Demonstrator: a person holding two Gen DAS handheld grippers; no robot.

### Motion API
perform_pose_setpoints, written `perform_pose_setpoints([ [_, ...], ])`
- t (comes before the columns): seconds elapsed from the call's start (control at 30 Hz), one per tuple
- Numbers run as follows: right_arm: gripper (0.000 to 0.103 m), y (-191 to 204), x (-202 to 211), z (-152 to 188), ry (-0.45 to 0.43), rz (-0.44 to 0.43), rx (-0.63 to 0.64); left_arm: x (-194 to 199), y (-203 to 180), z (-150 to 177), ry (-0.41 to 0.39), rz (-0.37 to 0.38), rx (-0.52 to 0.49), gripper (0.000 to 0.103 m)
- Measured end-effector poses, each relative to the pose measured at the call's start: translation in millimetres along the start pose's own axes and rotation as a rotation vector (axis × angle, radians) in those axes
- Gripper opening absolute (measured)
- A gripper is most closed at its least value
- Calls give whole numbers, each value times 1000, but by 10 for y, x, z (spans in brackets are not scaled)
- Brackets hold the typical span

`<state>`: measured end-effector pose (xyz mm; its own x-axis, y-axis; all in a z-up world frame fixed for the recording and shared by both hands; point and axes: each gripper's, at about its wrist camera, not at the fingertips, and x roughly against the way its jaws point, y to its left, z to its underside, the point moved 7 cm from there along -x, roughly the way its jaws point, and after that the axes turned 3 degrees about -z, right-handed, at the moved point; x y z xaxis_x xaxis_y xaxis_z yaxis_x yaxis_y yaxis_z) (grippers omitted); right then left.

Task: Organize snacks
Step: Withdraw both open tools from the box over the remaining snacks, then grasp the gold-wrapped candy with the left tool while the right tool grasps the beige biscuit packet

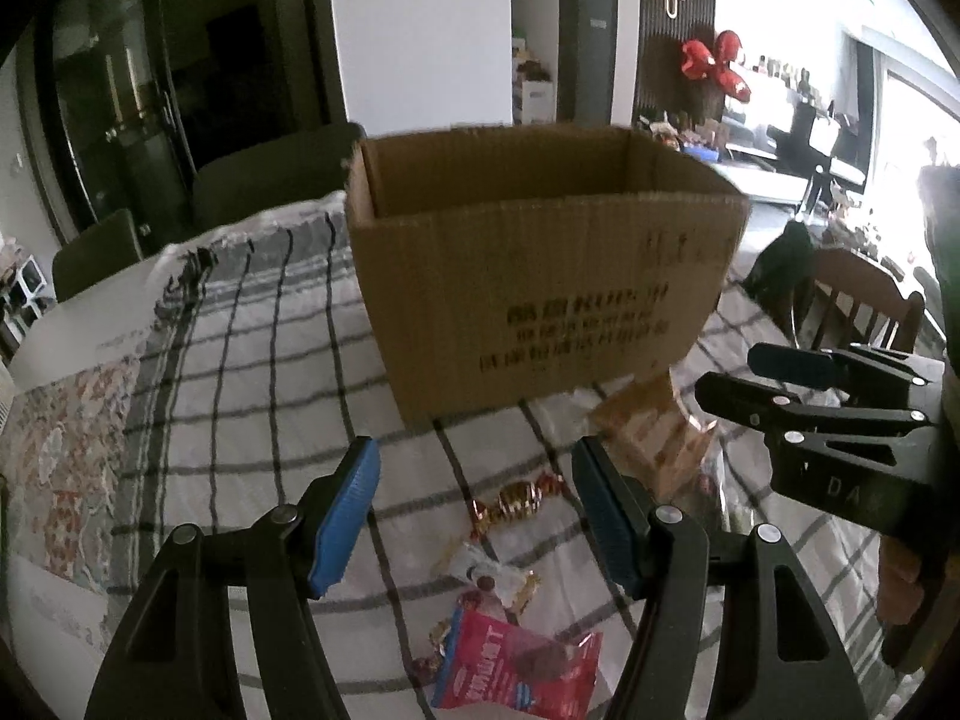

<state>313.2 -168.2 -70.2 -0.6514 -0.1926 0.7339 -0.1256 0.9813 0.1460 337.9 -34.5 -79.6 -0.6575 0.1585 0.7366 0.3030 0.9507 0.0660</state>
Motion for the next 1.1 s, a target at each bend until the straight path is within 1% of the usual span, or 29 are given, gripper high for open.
perform_pose_setpoints([
  [0.23,51,-8,-174,183,64,-8,-6,-171,-53,209,67,23,-10,66],
  [0.43,51,-10,-322,288,109,-10,-4,-283,-102,314,112,51,-17,65],
  [0.67,51,19,-450,301,144,-5,14,-488,-93,355,162,78,8,63],
  [0.83,51,52,-542,275,156,8,44,-625,-85,363,180,85,18,61],
  [1.1,51,54,-667,236,166,29,77,-842,-117,407,217,70,-3,55],
])
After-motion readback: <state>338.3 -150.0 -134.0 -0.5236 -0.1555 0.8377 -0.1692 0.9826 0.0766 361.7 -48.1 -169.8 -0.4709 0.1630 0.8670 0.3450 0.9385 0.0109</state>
